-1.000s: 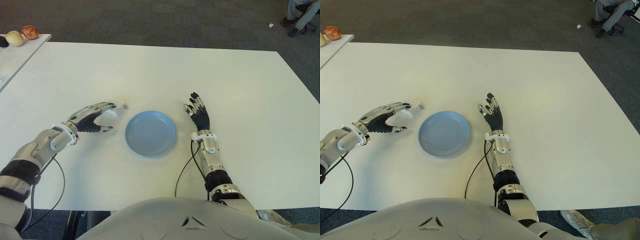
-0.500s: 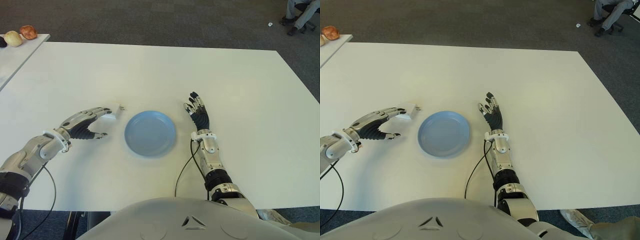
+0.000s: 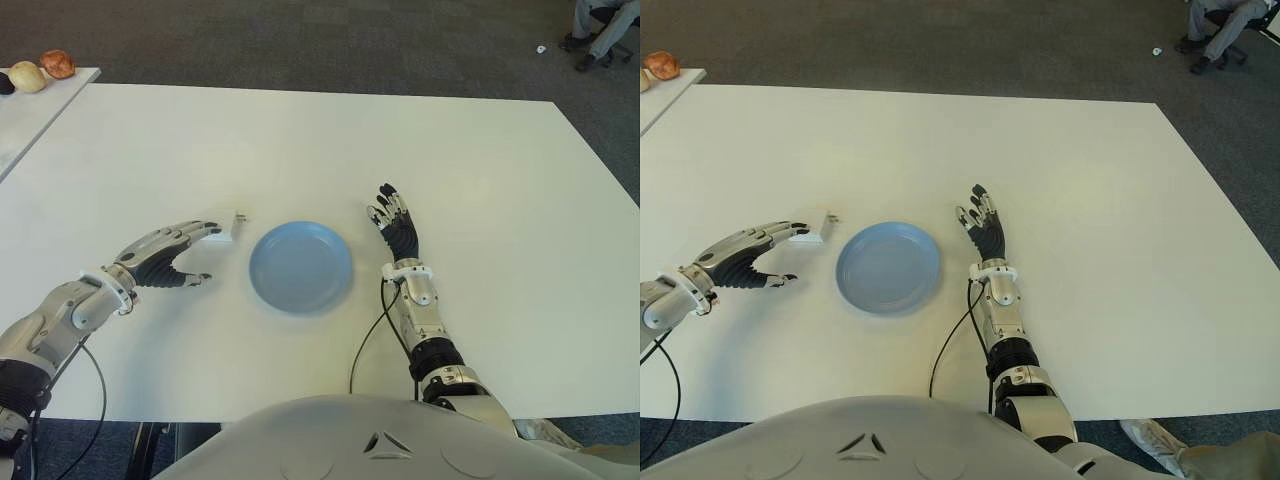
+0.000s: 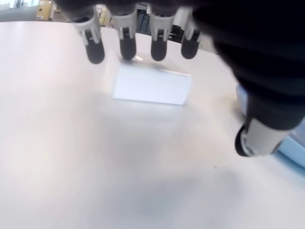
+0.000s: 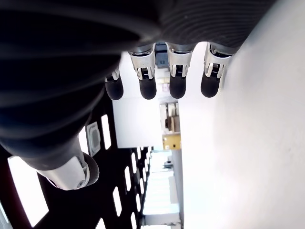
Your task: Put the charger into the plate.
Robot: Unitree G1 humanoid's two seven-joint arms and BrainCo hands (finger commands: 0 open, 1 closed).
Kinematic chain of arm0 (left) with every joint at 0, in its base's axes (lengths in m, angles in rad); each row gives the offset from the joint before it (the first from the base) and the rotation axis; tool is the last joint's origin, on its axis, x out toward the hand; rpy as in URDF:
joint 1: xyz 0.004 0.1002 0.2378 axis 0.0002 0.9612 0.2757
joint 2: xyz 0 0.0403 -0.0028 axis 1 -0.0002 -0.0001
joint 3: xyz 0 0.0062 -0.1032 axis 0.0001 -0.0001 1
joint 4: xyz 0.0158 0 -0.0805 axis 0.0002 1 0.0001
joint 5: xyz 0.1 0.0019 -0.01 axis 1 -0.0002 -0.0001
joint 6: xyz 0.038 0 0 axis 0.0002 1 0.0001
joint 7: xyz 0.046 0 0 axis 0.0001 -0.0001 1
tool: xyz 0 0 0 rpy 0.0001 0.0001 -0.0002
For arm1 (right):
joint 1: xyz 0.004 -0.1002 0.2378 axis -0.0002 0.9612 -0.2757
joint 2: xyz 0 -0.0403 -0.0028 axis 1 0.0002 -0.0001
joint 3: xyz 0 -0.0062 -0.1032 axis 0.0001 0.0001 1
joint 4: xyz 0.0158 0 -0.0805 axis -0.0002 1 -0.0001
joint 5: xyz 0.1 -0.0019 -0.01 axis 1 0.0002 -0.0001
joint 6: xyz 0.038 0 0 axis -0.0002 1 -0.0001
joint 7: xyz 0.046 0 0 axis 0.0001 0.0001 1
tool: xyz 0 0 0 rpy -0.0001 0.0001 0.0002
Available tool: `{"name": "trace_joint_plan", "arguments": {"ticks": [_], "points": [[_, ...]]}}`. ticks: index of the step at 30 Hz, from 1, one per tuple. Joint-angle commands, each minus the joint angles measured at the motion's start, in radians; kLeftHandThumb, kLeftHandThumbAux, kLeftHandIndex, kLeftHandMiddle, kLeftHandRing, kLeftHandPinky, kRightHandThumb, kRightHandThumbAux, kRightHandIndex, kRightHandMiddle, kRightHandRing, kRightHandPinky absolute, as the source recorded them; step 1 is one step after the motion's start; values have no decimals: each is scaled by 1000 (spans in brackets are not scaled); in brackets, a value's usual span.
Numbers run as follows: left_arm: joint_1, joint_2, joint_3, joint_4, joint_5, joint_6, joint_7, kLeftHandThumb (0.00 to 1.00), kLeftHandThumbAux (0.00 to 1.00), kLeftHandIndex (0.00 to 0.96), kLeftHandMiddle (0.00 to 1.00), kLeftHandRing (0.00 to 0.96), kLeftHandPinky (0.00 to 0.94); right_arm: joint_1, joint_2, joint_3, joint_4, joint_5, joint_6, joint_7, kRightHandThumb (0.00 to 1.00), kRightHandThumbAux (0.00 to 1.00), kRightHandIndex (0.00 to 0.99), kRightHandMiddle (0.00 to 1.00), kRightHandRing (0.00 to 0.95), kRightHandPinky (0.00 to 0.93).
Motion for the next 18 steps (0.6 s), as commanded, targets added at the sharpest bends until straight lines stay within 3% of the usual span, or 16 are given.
{"name": "trace_joint_plan", "arguments": {"ticks": [1,12,18], "points": [[35,2,10,-30,34,0,-14,0,610,0,0,0,29,31,11,-8,46,13,38,3,78,633,27,80,62,84],[30,-26,41,-72,92,23,27,0,567,0,0,0,9,22,8,-11,55,14,37,4,81,643,20,77,60,79],[-34,-52,46,-11,207,-17,206,51,492,0,0,0,13,22,8,-11,58,14,32,8,89,653,18,78,61,83]]}}
